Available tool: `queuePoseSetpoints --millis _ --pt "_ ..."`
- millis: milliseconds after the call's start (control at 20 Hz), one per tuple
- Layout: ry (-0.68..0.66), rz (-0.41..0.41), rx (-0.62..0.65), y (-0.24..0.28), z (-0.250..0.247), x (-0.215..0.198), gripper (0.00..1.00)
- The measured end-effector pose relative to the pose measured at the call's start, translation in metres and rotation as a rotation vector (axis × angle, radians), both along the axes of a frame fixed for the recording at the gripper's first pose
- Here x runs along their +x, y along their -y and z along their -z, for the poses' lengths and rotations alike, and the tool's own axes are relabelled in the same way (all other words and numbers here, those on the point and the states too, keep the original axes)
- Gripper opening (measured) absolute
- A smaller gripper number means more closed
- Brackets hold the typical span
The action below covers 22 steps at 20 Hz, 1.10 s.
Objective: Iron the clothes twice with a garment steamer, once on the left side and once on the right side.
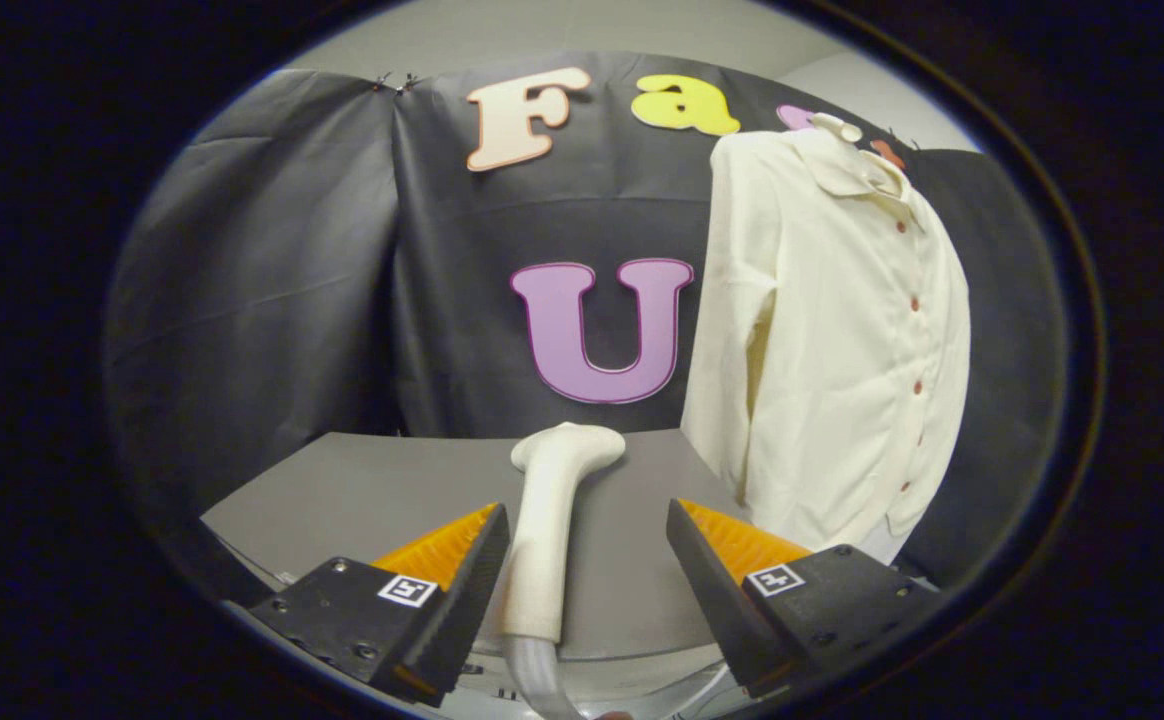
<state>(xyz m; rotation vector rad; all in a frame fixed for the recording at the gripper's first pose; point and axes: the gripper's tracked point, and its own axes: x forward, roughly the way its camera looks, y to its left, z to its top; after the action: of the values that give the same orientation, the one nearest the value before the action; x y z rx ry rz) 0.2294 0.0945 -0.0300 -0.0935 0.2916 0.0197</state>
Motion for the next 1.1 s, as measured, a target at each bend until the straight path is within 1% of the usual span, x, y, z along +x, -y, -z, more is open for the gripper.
queuePoseSetpoints --millis 150,200,300,350,400,450,500,550,600,650,700,750,1000,1100 --pt "-0.138 0.021 0.022 -0.008 0.021 0.025 0.97" --pt "-0.190 0.028 0.007 -0.009 0.031 0.030 0.97" --pt "-0.253 0.036 -0.031 -0.011 0.045 0.037 0.98" --pt "-0.278 0.018 -0.046 -0.016 0.048 0.037 0.97" --pt "-0.300 -0.031 -0.064 -0.026 0.055 0.040 0.96" --pt "-0.315 -0.057 -0.102 -0.025 0.054 0.035 0.79" --pt "-0.304 -0.055 -0.097 -0.024 0.053 0.036 0.63" --pt "-0.305 -0.043 -0.054 -0.024 0.057 0.042 0.47" --pt "-0.318 -0.039 0.005 -0.028 0.060 0.036 0.44" --pt "-0.313 -0.034 0.033 -0.030 0.061 0.035 0.41" --pt "-0.299 -0.028 0.041 -0.029 0.057 0.034 0.38" --pt "-0.269 -0.027 0.054 -0.030 0.052 0.035 0.37" --pt "-0.167 -0.104 0.102 -0.030 0.033 0.034 0.35" --pt "-0.118 -0.132 0.113 -0.028 0.024 0.024 0.35"
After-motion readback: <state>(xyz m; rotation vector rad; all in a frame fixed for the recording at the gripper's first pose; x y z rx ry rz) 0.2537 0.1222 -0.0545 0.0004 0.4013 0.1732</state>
